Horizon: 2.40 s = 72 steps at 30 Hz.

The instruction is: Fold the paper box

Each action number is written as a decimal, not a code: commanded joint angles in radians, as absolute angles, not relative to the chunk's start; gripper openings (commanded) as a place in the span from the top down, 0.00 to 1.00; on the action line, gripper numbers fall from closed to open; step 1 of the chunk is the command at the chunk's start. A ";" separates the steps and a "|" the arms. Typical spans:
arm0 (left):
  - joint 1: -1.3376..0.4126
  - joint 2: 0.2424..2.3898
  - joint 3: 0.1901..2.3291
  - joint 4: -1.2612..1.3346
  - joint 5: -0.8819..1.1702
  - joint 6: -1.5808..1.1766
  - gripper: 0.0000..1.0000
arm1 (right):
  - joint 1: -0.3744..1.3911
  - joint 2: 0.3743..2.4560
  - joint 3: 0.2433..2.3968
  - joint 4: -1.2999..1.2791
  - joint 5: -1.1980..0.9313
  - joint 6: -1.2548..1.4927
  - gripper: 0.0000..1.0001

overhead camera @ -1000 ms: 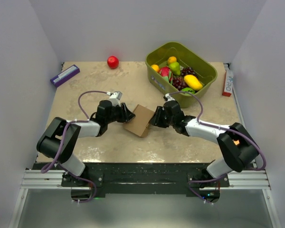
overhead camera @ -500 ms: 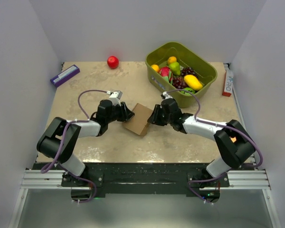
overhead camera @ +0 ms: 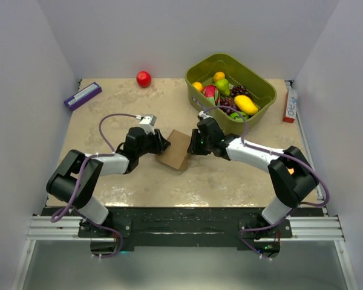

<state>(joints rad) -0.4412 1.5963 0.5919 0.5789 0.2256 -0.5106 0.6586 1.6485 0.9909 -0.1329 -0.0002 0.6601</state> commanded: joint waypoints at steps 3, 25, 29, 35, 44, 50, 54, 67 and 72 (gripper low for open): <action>-0.497 1.563 0.594 0.601 0.322 -0.515 0.65 | 0.681 1.750 1.020 -0.316 0.175 0.580 0.71; -0.492 1.379 0.591 0.480 0.282 -0.566 0.36 | 0.594 1.538 0.923 -0.055 -0.083 0.767 0.31; -0.469 1.364 0.575 0.469 0.293 -0.571 0.20 | 0.586 1.577 0.911 -0.029 -0.095 0.764 0.33; -0.434 1.328 0.558 0.460 0.322 -0.581 0.07 | 0.575 1.608 0.874 0.020 -0.133 0.776 0.46; -0.394 1.292 0.549 0.446 0.354 -0.594 0.04 | 0.537 1.582 0.766 0.106 -0.192 0.807 0.72; -0.388 1.316 0.541 0.482 0.383 -0.612 0.02 | 0.503 1.580 0.687 0.196 -0.244 0.827 0.97; -0.387 1.339 0.535 0.502 0.397 -0.626 0.02 | 0.486 1.571 0.658 0.213 -0.253 0.827 1.00; -0.391 1.471 0.541 0.658 0.486 -0.729 0.00 | 0.477 1.571 0.675 0.193 -0.255 0.802 1.00; -0.400 1.552 0.575 0.670 0.509 -0.739 0.00 | 0.477 1.563 0.680 0.189 -0.253 0.795 1.00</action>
<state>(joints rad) -0.3939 1.5051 0.5411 0.5888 0.4587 -0.7036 0.4767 1.5764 0.6792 0.2581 -0.2611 0.8364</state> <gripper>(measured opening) 0.994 0.023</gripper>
